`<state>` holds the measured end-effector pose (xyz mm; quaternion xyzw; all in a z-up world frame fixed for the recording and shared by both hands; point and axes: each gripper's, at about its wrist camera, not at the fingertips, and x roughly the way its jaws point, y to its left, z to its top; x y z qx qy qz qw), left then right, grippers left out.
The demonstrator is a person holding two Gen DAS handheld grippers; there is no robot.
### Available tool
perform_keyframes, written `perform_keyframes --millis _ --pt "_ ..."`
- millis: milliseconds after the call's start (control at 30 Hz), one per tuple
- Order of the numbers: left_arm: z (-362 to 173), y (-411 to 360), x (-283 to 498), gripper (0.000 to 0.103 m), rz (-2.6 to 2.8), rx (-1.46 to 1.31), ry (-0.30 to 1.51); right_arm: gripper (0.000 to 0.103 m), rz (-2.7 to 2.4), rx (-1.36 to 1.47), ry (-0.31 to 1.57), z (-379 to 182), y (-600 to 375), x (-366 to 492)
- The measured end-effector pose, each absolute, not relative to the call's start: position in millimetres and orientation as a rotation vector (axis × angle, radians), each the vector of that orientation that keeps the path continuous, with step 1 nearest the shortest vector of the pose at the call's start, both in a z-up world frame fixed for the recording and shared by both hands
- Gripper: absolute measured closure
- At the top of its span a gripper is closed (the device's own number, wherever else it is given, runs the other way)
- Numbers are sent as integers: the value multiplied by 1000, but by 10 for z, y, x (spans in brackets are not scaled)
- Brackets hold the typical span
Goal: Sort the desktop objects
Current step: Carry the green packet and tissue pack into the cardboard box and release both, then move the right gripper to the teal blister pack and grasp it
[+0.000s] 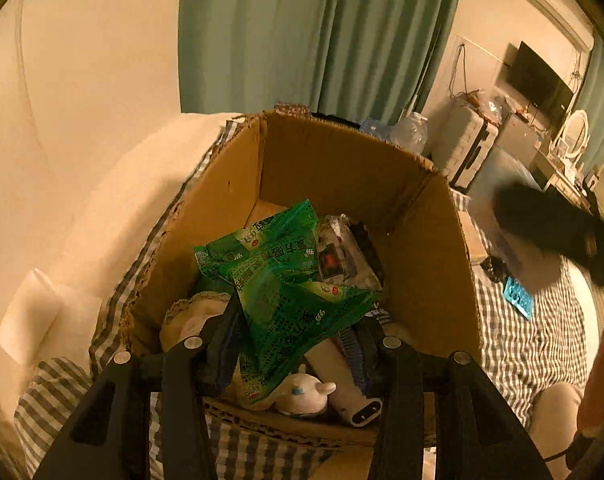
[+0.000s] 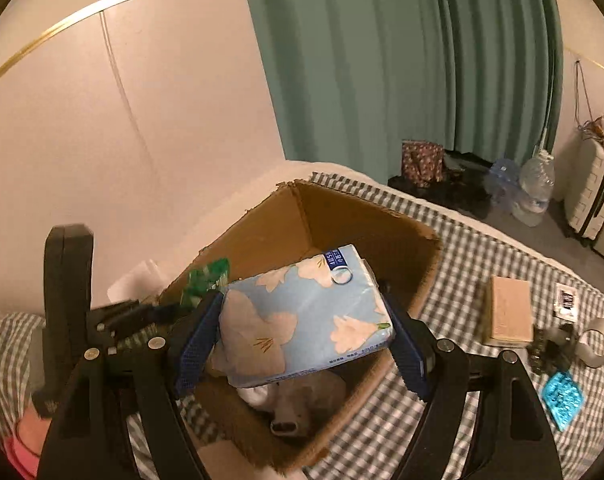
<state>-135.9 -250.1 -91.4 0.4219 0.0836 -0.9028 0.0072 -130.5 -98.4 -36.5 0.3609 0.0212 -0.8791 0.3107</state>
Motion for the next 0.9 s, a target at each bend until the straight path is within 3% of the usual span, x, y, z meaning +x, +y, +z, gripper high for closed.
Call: perform_keyframes --millis 67,133,533,900 --pt "-918 -2502 -1345 40 -2828 1318 261 22 -2317 949 18 -374 -1023 -1364" --pt "-899 -2487 -1332 10 -2816 1291 249 18 -2323 948 -23 -360 -1036 -1410" --pt "-680 -2223 -1248 5 -2832 1226 210 16 -2477 903 -153 -158 -333 -1260" --pt "-525 -1043 -1086 0 -2936 1258 141 14 -2737 1004 -182 -426 1042 -839"
